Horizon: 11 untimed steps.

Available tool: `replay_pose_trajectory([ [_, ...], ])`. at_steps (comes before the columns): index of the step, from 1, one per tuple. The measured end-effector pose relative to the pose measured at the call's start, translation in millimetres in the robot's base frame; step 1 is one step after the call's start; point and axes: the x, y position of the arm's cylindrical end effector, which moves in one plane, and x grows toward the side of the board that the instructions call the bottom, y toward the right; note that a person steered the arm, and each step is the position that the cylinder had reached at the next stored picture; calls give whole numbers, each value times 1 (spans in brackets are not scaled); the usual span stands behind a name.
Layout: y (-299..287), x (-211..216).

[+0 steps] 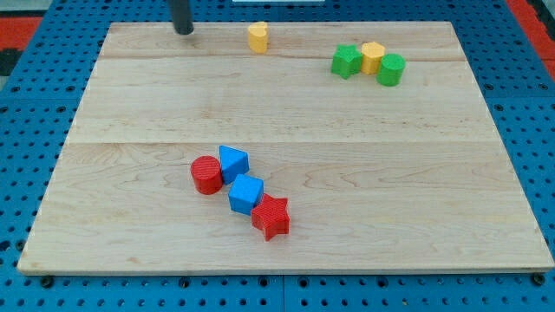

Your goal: Move the green star closer to the yellow heart

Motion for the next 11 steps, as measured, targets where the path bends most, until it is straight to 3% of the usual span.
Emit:
replay_pose_trajectory([
  [2,102,7],
  [3,91,5],
  [4,140,2],
  [5,257,4],
  [6,291,37],
  [8,254,108],
  [9,187,87],
  [10,166,113],
  [11,215,143],
])
